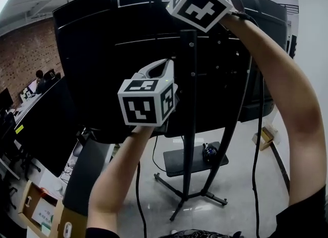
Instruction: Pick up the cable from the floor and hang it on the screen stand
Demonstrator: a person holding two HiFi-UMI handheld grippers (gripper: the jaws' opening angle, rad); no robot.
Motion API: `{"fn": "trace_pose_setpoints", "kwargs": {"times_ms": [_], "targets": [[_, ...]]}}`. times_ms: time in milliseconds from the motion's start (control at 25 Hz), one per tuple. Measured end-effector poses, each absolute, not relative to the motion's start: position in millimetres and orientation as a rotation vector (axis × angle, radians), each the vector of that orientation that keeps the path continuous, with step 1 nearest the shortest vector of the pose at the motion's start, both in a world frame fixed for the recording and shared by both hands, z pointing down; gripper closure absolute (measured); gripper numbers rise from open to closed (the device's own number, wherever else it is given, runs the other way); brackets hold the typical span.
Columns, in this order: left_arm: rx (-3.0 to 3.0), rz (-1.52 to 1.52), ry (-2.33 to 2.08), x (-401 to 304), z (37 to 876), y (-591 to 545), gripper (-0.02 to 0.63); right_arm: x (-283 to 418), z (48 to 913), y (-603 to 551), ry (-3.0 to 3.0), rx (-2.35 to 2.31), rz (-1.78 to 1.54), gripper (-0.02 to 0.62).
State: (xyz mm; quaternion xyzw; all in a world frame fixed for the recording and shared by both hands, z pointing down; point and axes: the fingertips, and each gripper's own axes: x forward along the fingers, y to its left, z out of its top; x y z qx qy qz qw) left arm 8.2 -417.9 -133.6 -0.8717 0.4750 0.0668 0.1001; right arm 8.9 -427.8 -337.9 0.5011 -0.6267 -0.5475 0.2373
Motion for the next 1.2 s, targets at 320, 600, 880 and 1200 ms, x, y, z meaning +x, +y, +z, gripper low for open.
{"fn": "trace_pose_setpoints", "kwargs": {"times_ms": [320, 600, 880, 1200], "targets": [[-2.583, 0.227, 1.311, 11.4, -162.0, -432.7, 0.609, 30.4, -384.1, -459.8, -1.382, 1.52, -1.502, 0.58], [-2.6, 0.238, 1.281, 15.2, -179.1, -444.8, 0.609, 60.1, -400.7, -473.8, -1.288, 1.601, -1.433, 0.581], [-2.58, 0.236, 1.245, 27.1, -192.0, -439.1, 0.609, 100.3, -405.0, -477.3, -1.231, 1.653, -1.397, 0.581], [-2.551, 0.222, 1.285, 43.2, -197.7, -434.4, 0.609, 152.3, -408.4, -476.5, -1.199, 1.716, -1.363, 0.583]]}}
